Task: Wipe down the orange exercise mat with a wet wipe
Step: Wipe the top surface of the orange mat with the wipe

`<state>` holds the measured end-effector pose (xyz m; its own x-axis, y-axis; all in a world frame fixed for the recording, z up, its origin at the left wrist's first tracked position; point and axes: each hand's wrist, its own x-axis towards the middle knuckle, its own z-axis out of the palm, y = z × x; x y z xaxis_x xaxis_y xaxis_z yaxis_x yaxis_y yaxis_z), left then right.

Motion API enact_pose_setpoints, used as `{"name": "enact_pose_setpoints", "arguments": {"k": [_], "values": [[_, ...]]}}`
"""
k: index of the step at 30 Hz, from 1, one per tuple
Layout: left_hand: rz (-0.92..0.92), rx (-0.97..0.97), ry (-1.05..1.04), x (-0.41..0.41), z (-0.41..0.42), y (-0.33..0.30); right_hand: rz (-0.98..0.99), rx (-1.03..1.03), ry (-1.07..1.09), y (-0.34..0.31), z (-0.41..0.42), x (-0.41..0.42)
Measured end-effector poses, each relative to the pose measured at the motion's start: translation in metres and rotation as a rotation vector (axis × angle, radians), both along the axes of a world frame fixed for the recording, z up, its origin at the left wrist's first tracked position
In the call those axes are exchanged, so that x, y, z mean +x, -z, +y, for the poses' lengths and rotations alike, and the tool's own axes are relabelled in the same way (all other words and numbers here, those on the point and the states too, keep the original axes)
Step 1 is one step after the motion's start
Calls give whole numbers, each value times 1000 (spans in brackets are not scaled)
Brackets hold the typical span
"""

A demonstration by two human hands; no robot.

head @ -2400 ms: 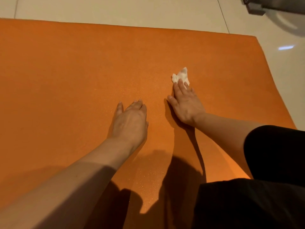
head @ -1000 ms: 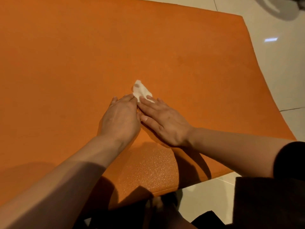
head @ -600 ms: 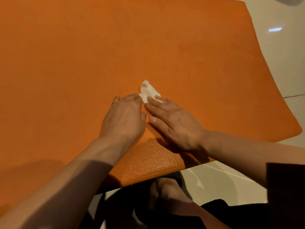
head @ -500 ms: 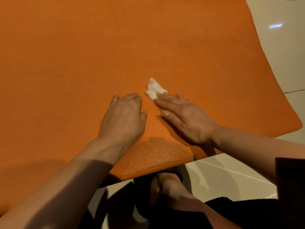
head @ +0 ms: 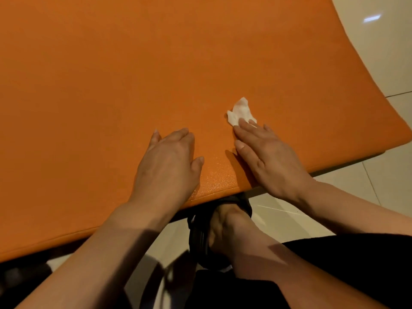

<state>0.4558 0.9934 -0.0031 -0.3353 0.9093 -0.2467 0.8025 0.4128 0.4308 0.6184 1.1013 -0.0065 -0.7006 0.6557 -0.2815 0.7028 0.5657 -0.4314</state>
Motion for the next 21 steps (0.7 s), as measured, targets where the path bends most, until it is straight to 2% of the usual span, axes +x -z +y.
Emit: {"name": "enact_pose_setpoints", "arguments": {"k": [4,10,14,16,21], "values": [[0,32,-7,9,-14,-2,37,-75,-287,-6,-25,-1],[25,95,-4,15,-17,-1,107,26,18,-5,-26,24],[5,143,-13,20,-21,1,200,-49,-203,-6,-53,19],[2,157,-12,21,-23,1,212,-86,-233,-5,-52,24],[6,169,-2,24,-28,2,239,35,59,2,-54,46]]}}
